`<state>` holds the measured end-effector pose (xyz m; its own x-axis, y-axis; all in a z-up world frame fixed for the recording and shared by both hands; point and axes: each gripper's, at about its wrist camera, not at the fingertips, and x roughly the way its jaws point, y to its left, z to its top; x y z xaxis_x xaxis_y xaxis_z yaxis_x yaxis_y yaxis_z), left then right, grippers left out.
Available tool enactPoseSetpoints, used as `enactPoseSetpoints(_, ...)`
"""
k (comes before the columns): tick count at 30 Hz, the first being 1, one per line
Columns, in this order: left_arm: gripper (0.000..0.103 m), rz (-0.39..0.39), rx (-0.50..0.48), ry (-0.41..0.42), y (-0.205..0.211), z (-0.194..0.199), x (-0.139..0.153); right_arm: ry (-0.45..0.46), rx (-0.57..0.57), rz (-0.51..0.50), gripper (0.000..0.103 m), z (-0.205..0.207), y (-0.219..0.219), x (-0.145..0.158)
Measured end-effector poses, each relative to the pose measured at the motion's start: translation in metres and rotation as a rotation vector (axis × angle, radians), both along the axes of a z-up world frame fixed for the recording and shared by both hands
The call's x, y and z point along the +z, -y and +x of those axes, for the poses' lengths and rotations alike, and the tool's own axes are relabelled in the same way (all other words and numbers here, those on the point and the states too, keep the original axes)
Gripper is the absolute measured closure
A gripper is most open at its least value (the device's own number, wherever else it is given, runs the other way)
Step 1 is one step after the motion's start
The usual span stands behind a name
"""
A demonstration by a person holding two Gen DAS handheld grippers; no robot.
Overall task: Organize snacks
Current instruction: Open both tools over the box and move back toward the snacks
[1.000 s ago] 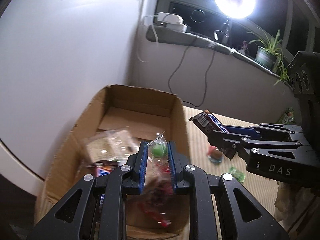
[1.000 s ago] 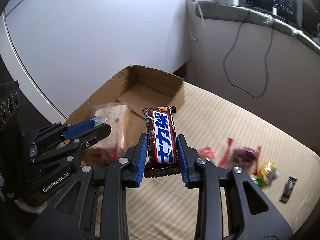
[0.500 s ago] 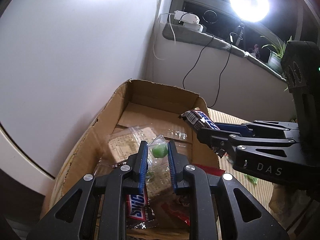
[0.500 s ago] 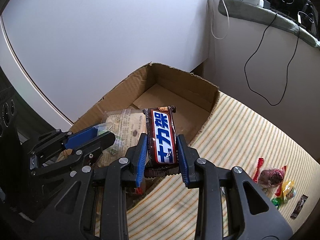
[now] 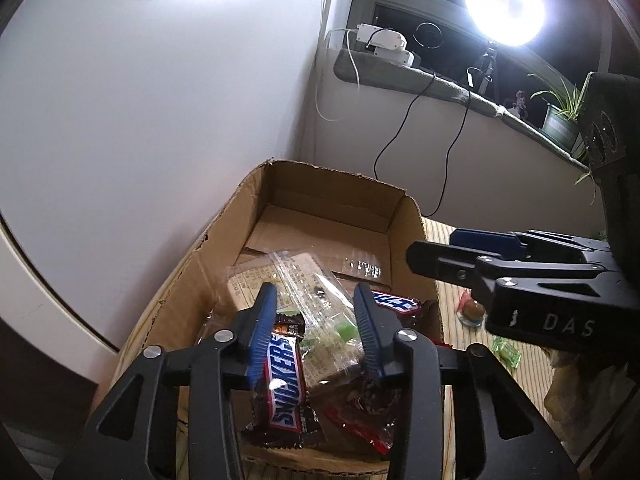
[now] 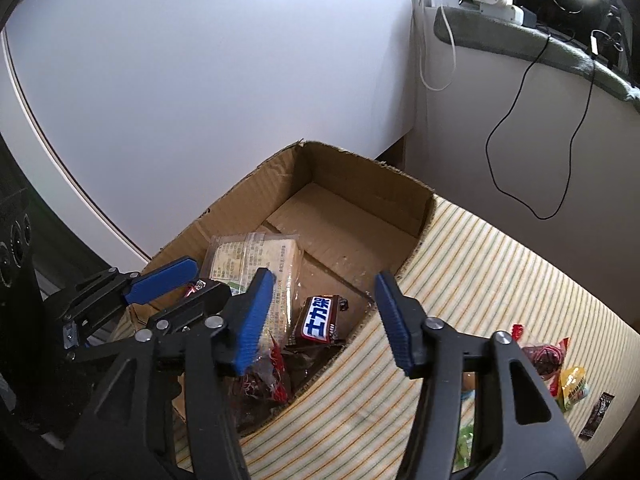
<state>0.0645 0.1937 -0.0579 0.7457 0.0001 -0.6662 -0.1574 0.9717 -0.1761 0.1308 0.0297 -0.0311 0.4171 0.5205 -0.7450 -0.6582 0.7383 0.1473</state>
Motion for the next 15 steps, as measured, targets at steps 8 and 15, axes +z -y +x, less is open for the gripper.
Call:
enactPoseSetpoints(8, 0.061, 0.003, -0.009, 0.017, 0.01, -0.006, 0.007, 0.008, -0.042, 0.033, 0.036, -0.002, 0.029, 0.009)
enactPoseSetpoints(15, 0.061, -0.013, -0.052, 0.034, 0.036, -0.01, 0.013, 0.018, -0.113, 0.058, 0.034, -0.004, 0.081, 0.016)
